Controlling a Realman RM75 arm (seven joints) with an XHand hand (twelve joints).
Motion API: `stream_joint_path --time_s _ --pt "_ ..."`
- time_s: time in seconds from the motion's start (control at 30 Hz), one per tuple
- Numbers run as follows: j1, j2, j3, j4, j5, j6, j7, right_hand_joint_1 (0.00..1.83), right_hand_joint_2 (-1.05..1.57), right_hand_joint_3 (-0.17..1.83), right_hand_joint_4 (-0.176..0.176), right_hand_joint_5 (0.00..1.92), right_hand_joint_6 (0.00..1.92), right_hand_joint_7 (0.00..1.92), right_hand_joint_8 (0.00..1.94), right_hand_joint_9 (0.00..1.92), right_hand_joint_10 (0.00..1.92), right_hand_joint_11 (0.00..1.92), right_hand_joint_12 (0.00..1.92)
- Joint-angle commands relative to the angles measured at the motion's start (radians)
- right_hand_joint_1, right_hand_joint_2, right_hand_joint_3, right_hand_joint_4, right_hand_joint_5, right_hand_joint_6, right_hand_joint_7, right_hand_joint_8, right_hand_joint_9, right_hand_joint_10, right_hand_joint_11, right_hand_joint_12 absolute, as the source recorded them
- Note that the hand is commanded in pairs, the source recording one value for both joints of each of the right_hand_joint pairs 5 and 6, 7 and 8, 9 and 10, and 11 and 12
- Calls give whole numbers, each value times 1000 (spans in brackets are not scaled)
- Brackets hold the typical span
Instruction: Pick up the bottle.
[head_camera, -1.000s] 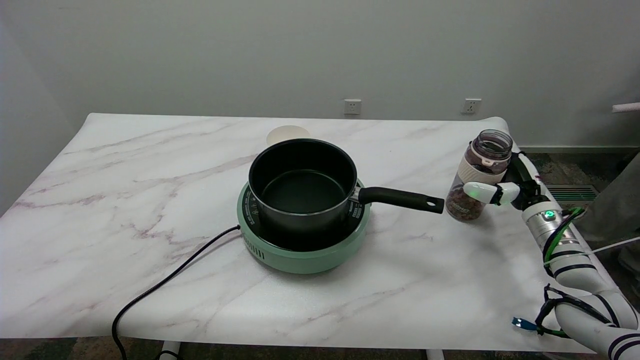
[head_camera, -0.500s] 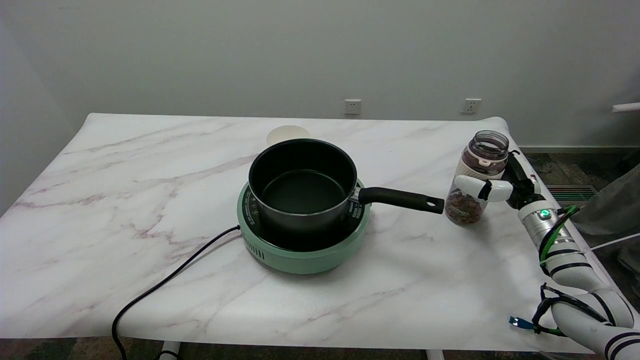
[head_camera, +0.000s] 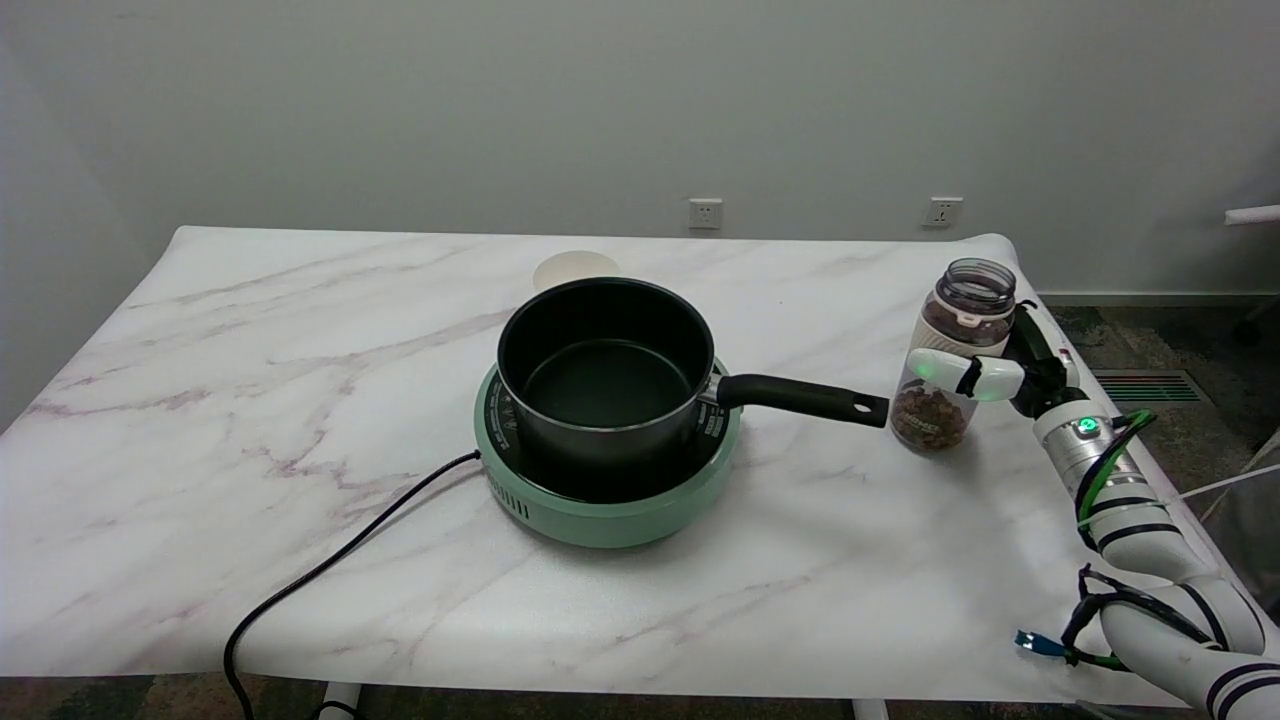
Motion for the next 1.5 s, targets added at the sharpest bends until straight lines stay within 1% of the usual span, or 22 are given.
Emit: stream_joint_path --time_s 0.03,0.2,0.4,0.47,0.7,0.83,1.0,1.27,1.4,1.5 --pt "25 4 10 47 5 -10 -1 1240 1035 520 0 1650 1650 1510 1510 1480 1480 1315 1315" --pt "69 19 16 73 -8 -12 -2 1226 1147 496 0 1672 1672 1572 1572 1531 1531 1393 1393" --pt "136 48 14 79 -31 -12 -2 1177 1407 402 0 1744 1744 1665 1665 1622 1622 1517 1517" --pt "160 57 10 89 -42 -17 -2 1181 1430 392 0 1757 1757 1675 1675 1635 1635 1535 1535" --pt "260 72 -44 171 -119 -130 0 1168 1501 383 0 1807 1807 1720 1720 1712 1712 1587 1587" --pt "304 75 -86 202 -136 -209 0 1167 1508 378 0 1825 1825 1724 1724 1714 1714 1582 1582" --pt "363 82 -117 252 -253 -290 6 1200 1447 382 0 1810 1810 1696 1696 1687 1687 1504 1504" --pt "482 84 -249 279 -288 -343 1 1251 1341 397 0 1758 1758 1664 1664 1653 1653 1460 1460" --pt "515 82 -273 284 -321 -352 1 1263 1313 408 0 1753 1753 1658 1658 1647 1647 1455 1455" --pt "533 78 -276 299 -382 -354 1 1270 1294 416 0 1748 1748 1651 1651 1641 1641 1451 1451"
